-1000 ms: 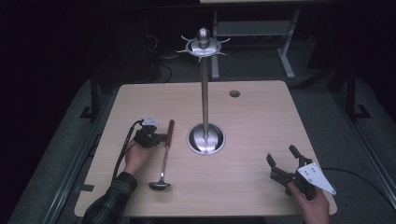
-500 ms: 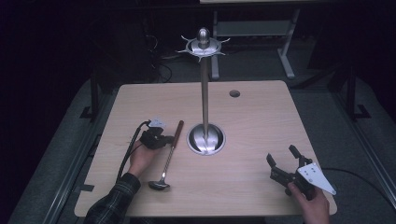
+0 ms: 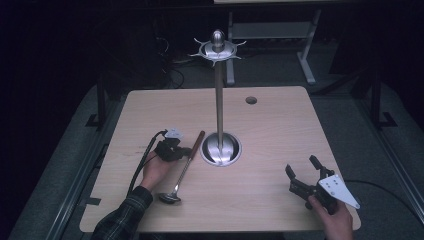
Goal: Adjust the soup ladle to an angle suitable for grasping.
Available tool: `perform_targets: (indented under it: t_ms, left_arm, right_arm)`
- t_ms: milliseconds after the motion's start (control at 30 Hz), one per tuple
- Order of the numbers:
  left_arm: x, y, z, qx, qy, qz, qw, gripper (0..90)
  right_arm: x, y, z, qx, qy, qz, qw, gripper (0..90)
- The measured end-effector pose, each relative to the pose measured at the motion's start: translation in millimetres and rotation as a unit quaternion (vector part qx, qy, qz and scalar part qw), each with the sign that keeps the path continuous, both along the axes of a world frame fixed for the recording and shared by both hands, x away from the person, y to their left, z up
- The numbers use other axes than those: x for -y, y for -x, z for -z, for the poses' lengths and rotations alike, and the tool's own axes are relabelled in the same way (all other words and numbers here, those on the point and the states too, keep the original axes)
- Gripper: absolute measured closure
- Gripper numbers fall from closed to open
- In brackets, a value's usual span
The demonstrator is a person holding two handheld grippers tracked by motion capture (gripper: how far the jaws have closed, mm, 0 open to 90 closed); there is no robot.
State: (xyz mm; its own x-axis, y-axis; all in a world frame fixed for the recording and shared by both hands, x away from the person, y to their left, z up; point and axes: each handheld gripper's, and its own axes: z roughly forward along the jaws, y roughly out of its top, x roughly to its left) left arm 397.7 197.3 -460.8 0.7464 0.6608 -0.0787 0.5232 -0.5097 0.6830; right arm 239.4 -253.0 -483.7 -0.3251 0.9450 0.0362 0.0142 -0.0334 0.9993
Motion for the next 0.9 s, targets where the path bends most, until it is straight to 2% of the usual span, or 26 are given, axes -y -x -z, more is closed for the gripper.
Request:
perform_targets:
  t_ms: [100,233,300,500,633,733,767,800,900]
  left_arm:
    - [-1.1,1.3,-3.1,0.001,0.001,-0.001,1.0000,90.0]
    - [-3.1,10.0,-16.3,-0.006,0.002,0.005,1.0000,90.0]
    - [-3.1,18.4,-22.7,-0.011,0.005,0.011,0.9999,90.0]
    - [-2.8,47.2,-36.4,-0.030,-0.017,0.044,0.9984,90.0]
    - [0.0,64.9,-35.8,-0.040,-0.031,0.054,0.9973,90.0]
    - [0.5,76.9,-33.1,-0.053,-0.047,0.062,0.9956,90.0]
    - [-0.5,80.1,-32.5,-0.055,-0.057,0.071,0.9944,90.0]
    - [-0.6,83.9,-31.0,-0.057,-0.055,0.069,0.9945,90.0]
    - [-3.8,91.6,-29.4,-0.063,-0.068,0.070,0.9932,90.0]
  right_arm:
    - [0.1,0.0,0.0,0.002,-0.001,0.001,1.0000,13.0]
    - [0.1,0.0,0.0,0.002,-0.002,0.000,1.0000,13.0]
    - [0.1,0.1,0.0,0.002,-0.002,0.001,1.0000,13.0]
    - [-0.1,0.4,0.0,0.003,-0.002,0.001,1.0000,13.0]
    - [-0.1,0.5,0.1,0.003,-0.001,0.001,1.0000,13.0]
    - [-0.2,0.5,0.0,0.003,-0.002,0.001,1.0000,13.0]
    - [-0.2,0.5,0.0,0.003,-0.002,0.001,1.0000,13.0]
    - [-0.2,0.6,0.0,0.004,-0.002,0.001,1.0000,13.0]
    - [-0.1,0.7,0.0,0.003,-0.003,0.001,1.0000,13.0]
